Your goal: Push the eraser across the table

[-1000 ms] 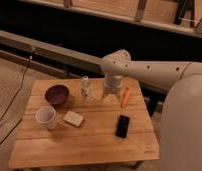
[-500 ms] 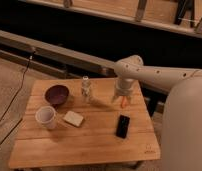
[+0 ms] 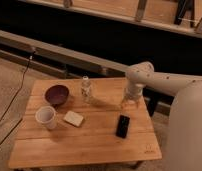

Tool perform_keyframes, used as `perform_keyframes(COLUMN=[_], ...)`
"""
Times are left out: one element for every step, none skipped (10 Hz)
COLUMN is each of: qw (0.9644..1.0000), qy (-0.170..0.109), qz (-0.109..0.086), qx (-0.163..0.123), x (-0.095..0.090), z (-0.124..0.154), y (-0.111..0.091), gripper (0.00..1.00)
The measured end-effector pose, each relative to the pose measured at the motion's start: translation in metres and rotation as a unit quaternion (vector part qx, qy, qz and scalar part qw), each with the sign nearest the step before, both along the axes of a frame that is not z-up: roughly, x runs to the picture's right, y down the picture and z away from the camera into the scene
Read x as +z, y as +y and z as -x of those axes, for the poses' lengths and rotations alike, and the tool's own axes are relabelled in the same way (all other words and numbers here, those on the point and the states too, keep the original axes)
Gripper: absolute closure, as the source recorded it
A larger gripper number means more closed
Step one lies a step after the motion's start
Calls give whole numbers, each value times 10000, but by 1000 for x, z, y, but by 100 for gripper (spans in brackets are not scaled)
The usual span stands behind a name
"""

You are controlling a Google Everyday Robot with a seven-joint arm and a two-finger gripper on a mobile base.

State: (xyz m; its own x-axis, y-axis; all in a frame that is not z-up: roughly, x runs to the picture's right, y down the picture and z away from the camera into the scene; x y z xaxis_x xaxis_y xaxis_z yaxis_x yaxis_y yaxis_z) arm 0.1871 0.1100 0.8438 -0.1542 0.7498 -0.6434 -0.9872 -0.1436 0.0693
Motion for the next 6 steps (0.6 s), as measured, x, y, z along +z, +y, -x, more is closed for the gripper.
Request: perform_keyframes(qw=[10000, 10000, 9999, 9999, 9999, 9998], qy=[12, 7, -1, -15, -17, -17], qz=[27, 49, 56, 48, 42, 43], qx=[-32, -81, -119, -144, -158, -176], x=[2, 5, 8, 12, 14, 15], z=[-4, -5, -5, -6, -8, -9], y=[6, 11, 14, 20, 23, 27], gripper=[35, 35, 35, 35, 35, 35])
